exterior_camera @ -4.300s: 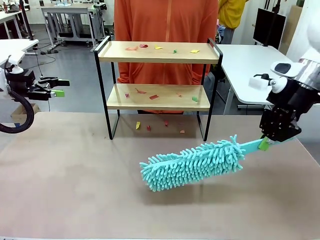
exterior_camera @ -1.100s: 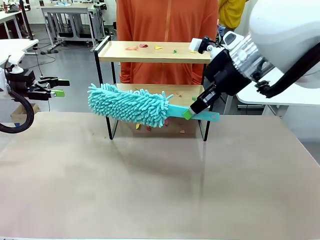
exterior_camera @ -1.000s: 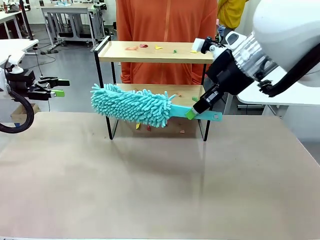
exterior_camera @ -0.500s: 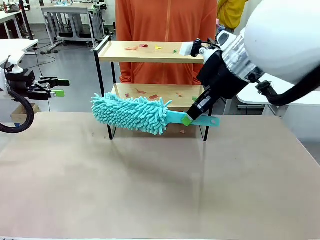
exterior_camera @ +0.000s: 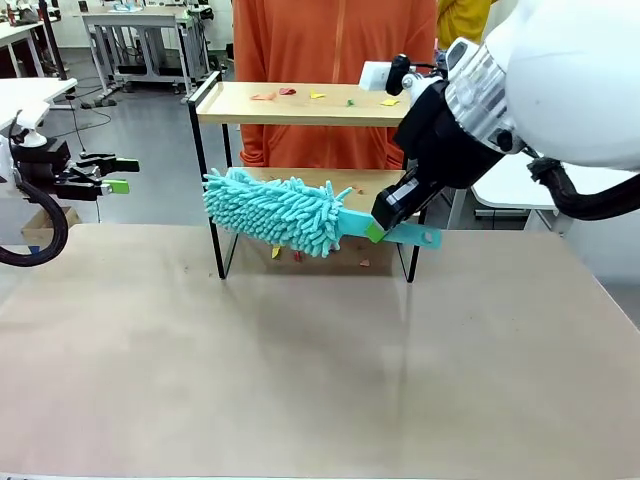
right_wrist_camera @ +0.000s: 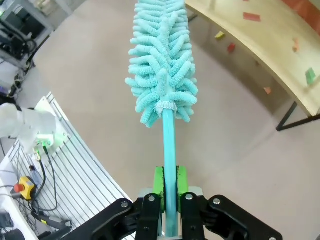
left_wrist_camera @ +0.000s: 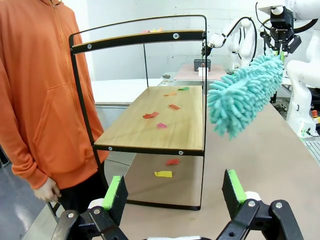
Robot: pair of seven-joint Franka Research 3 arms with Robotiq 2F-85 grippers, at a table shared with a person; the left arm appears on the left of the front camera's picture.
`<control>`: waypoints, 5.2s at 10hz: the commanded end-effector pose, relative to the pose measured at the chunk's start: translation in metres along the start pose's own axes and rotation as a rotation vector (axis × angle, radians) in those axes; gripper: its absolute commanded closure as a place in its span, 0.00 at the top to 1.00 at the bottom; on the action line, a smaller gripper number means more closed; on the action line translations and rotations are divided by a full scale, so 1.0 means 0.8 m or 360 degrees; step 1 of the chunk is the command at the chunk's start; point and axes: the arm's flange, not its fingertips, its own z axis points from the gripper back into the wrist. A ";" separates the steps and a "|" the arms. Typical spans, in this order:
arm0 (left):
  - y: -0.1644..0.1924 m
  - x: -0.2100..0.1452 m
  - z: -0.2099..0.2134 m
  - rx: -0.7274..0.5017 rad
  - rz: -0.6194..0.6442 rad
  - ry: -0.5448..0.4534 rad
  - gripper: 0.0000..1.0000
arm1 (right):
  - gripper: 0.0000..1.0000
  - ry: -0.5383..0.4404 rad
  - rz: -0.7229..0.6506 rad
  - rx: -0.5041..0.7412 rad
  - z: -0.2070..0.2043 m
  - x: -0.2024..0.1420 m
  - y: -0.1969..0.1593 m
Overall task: Clean the shelf.
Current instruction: Clean the specific section of the Shelf indicated by the human with the Duster.
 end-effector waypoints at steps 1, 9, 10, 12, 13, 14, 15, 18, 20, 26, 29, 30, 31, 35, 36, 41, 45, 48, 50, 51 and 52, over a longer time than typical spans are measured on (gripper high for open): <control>-0.001 0.004 0.001 -0.0001 -0.0011 0.0006 1.00 | 0.13 -0.0001 -0.0116 -0.0078 0.003 0.014 0.010; -0.001 0.004 0.001 -0.0001 -0.0011 0.0006 1.00 | 0.13 -0.0243 -0.0437 -0.0229 -0.063 0.127 0.016; -0.001 0.004 0.001 -0.0001 -0.0011 0.0006 1.00 | 0.13 -0.0248 -0.0455 -0.0252 -0.068 0.143 0.012; -0.001 0.004 0.001 -0.0001 -0.0011 0.0006 1.00 | 0.13 -0.0245 -0.0517 -0.0245 -0.084 0.173 0.008; -0.001 0.004 0.001 -0.0001 -0.0011 0.0006 1.00 | 0.13 -0.0191 -0.0550 -0.0214 -0.090 0.174 0.007; -0.001 0.004 0.001 -0.0001 -0.0011 0.0006 1.00 | 0.13 -0.0219 -0.0454 -0.0202 -0.078 0.148 -0.005; -0.001 0.004 0.001 -0.0001 -0.0011 0.0006 1.00 | 0.13 -0.0219 -0.0454 -0.0202 -0.078 0.148 -0.005; -0.001 0.004 0.001 -0.0001 -0.0011 0.0006 1.00 | 0.13 -0.0156 -0.0557 -0.0288 -0.096 0.168 0.011; -0.001 0.004 0.001 -0.0001 -0.0011 0.0006 1.00 | 0.13 -0.0174 -0.0715 -0.0362 -0.109 0.195 0.032; -0.001 0.004 0.001 -0.0001 -0.0011 0.0006 1.00 | 0.13 -0.0336 -0.0882 -0.0531 -0.134 0.242 0.054; -0.001 0.004 0.001 -0.0001 -0.0011 0.0006 1.00 | 0.13 -0.0373 -0.0866 -0.0483 -0.156 0.254 0.066; -0.001 0.004 0.001 -0.0001 -0.0011 0.0006 1.00 | 0.13 -0.0359 -0.0854 -0.0456 -0.162 0.255 0.072; -0.001 0.004 0.001 -0.0001 -0.0011 0.0006 1.00 | 0.13 -0.0368 -0.0839 -0.0444 -0.165 0.255 0.077; -0.001 0.004 0.001 -0.0001 -0.0011 0.0006 1.00 | 0.13 -0.0247 -0.0850 -0.0463 -0.187 0.247 0.082; -0.001 0.004 0.001 -0.0001 -0.0011 0.0006 1.00 | 0.13 -0.0200 -0.0853 -0.0461 -0.196 0.242 0.082; -0.001 0.004 0.001 -0.0001 -0.0011 0.0006 1.00 | 0.13 -0.0132 -0.0840 -0.0447 -0.214 0.231 0.075; -0.001 0.004 0.001 -0.0001 -0.0011 0.0006 1.00 | 0.13 -0.0104 -0.0903 -0.0442 -0.207 0.220 0.059; -0.001 0.004 0.001 -0.0001 -0.0011 0.0006 1.00 | 0.13 -0.0094 -0.1022 -0.0473 -0.180 0.176 0.023; -0.001 0.004 0.001 -0.0001 -0.0011 0.0006 1.00 | 0.13 -0.0105 -0.1084 -0.0512 -0.165 0.151 0.002; -0.001 0.004 0.001 -0.0001 -0.0011 0.0006 1.00 | 0.13 -0.0106 -0.1107 -0.0524 -0.159 0.138 -0.009; -0.001 0.004 0.001 -0.0001 -0.0011 0.0006 1.00 | 0.13 -0.0111 -0.1143 -0.0553 -0.150 0.121 -0.021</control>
